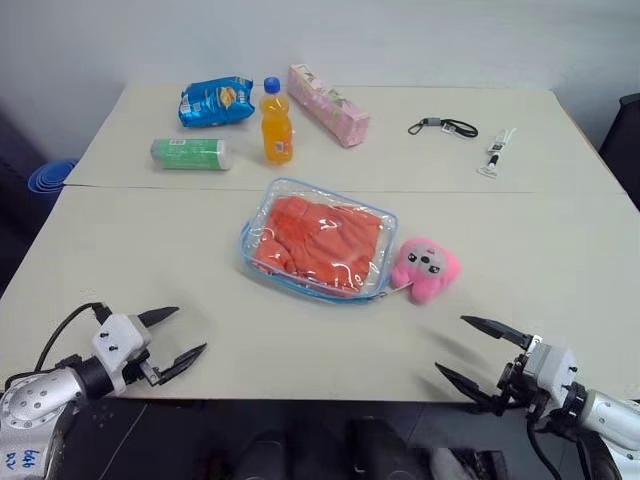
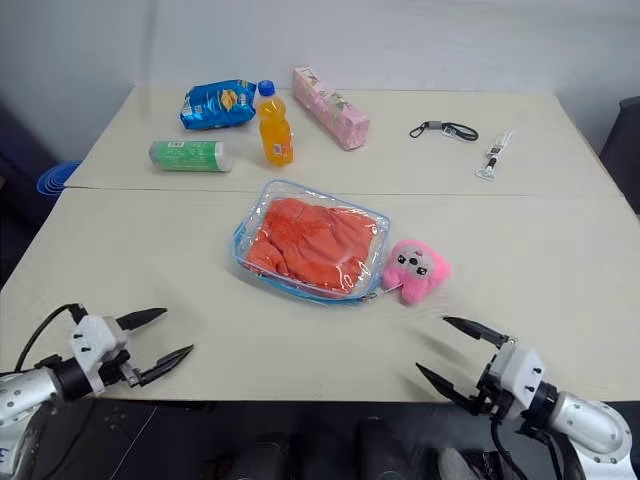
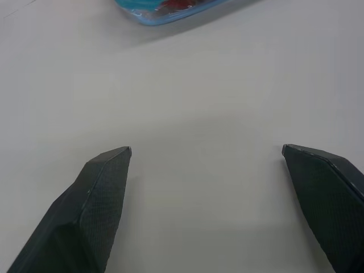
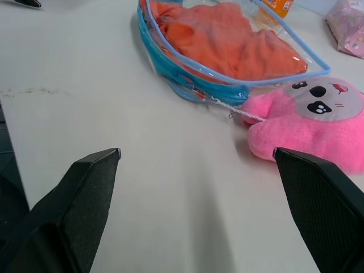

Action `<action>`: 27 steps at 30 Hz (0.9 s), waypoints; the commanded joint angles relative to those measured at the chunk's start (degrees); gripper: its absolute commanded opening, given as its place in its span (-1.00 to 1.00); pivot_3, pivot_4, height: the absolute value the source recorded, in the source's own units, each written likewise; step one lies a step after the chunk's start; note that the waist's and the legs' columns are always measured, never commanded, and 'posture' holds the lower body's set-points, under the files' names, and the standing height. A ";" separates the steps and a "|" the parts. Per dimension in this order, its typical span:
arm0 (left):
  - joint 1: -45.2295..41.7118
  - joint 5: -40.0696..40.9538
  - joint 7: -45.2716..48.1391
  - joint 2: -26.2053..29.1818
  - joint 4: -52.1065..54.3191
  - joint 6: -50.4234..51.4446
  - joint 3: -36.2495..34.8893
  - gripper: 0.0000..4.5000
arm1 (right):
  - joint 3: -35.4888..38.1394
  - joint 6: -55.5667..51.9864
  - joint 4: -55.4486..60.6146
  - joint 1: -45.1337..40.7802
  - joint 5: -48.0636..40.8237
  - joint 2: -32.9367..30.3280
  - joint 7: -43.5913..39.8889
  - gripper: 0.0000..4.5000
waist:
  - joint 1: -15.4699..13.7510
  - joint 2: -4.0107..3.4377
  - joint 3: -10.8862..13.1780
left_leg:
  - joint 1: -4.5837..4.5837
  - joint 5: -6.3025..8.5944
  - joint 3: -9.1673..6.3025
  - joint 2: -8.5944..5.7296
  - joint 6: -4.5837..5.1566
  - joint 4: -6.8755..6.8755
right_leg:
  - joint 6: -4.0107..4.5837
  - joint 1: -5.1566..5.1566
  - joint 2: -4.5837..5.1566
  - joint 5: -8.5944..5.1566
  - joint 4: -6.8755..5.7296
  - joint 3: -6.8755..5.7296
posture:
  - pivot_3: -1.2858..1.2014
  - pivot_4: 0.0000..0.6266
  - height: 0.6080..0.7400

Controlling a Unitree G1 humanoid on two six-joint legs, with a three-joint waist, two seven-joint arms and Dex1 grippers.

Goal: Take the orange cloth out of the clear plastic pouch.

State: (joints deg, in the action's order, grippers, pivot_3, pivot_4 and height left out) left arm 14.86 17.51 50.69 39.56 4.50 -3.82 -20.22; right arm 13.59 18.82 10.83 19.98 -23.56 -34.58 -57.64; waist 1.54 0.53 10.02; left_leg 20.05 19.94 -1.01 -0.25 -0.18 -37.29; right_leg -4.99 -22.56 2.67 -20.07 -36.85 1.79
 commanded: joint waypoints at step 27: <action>-4.92 10.82 14.07 7.01 2.66 11.46 0.13 0.99 | -2.60 -4.46 12.99 4.61 -10.35 2.42 -2.01 1.00 | -0.01 0.00 0.00 | 0.00 0.00 -0.02 0.00 0.00 -0.10 | 0.00 0.00 -0.01 0.00 -0.11 -0.02 | 0.03 -0.52 1.00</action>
State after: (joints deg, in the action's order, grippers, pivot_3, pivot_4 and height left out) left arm 11.66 26.82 62.82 45.07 5.95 6.89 -20.31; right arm 11.35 14.35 20.14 24.75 -30.47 -33.05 -59.42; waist 1.53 0.53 10.01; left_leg 20.04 19.93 -1.03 -0.25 -0.18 -37.40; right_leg -4.99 -22.55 2.66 -20.07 -37.00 1.77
